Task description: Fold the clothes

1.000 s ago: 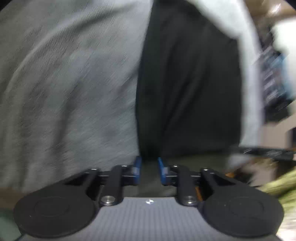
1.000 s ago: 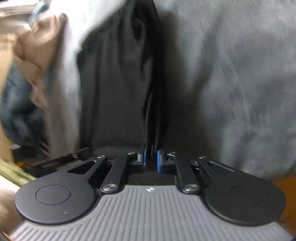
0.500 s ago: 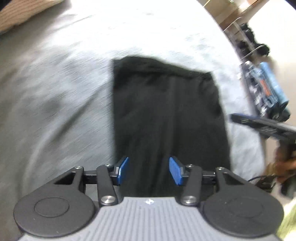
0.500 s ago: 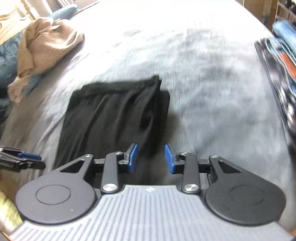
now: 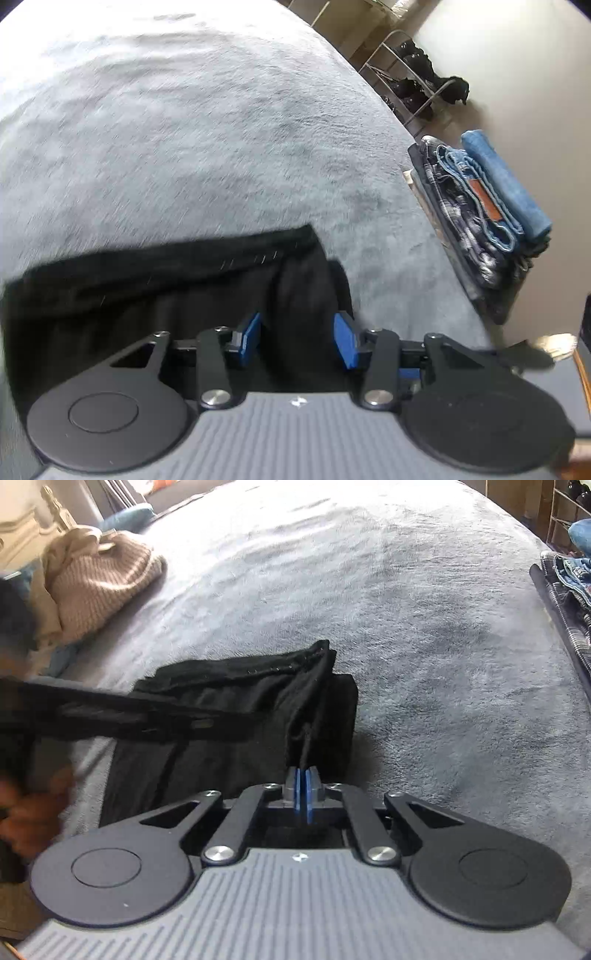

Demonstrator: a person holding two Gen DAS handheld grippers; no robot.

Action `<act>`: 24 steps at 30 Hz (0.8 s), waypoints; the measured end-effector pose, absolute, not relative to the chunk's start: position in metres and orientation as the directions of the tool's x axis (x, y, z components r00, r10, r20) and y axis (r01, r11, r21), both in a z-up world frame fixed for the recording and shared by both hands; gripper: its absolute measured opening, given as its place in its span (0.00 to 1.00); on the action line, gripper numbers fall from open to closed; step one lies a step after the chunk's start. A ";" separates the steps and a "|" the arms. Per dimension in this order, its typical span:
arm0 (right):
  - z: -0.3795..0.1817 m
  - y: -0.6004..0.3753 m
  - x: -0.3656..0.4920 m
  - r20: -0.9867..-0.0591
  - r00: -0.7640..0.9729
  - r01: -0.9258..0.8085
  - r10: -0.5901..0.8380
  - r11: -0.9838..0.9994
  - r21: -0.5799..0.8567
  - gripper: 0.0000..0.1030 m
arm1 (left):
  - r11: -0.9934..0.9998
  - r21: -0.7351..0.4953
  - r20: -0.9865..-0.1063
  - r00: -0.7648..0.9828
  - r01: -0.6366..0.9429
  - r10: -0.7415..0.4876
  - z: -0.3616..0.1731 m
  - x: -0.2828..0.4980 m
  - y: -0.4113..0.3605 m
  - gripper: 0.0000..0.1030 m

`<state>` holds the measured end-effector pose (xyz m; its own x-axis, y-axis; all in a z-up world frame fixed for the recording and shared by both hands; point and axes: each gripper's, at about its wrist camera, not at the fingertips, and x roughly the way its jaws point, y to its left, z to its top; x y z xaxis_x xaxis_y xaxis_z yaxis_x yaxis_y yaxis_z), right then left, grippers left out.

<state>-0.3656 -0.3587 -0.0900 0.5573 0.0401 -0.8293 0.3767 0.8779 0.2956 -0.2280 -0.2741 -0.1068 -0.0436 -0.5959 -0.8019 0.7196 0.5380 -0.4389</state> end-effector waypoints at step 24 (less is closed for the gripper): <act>-0.102 -0.363 -0.389 -0.792 0.605 0.332 0.088 0.876 0.350 0.03 | 0.632 -0.744 -0.655 -0.048 0.219 -0.754 -0.132 -0.182 -0.251 0.01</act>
